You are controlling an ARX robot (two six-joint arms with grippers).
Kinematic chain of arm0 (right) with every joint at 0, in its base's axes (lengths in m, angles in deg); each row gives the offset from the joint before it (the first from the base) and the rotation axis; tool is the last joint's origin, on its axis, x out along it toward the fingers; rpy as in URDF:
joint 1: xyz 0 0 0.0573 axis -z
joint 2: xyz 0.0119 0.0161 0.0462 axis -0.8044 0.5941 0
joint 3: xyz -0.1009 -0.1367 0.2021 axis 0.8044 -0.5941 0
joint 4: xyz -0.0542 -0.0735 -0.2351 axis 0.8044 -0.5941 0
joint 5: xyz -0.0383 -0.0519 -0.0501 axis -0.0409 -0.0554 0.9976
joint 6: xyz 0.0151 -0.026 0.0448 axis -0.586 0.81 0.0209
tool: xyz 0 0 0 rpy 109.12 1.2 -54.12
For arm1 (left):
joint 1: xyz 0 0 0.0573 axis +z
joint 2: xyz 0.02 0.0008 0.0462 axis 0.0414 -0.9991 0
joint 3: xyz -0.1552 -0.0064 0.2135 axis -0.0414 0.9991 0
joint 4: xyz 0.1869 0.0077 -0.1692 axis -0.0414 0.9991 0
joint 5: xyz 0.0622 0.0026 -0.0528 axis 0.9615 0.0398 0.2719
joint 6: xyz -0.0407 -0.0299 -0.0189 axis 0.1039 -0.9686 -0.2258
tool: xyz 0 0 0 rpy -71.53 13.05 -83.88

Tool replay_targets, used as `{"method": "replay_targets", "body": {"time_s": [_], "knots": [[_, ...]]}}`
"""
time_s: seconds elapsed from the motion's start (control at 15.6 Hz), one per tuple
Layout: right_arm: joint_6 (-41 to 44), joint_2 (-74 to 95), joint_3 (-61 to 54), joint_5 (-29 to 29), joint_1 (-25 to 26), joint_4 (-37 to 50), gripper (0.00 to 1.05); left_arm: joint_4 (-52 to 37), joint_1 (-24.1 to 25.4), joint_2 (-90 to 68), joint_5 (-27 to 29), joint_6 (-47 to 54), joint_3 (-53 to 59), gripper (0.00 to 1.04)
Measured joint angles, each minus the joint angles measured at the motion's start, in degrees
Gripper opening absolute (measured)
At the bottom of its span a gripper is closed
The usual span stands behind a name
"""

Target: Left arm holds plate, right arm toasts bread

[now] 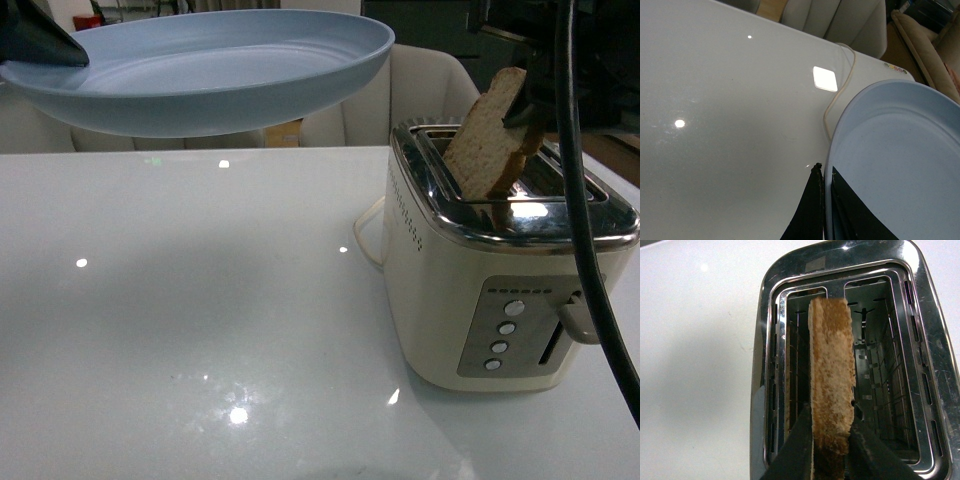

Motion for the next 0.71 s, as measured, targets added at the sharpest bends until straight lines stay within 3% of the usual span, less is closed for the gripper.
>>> {"method": "replay_targets", "body": {"time_s": [0.13,0.51,0.64,0.71], "knots": [[-0.15,0.0,0.0,0.02,0.02,0.11,0.39,0.0,0.0,0.0,0.0,0.0,0.0,0.03],[-0.24,0.0,0.0,0.04,0.04,0.37,0.87,0.0,0.0,0.0,0.0,0.0,0.0,0.03],[-0.31,0.0,0.0,0.04,0.04,0.5,0.99,0.0,0.0,0.0,0.0,-0.02,0.0,0.03],[-0.46,0.0,0.0,0.04,0.04,0.55,0.99,0.0,0.0,0.0,0.0,0.0,0.0,0.03]]}}
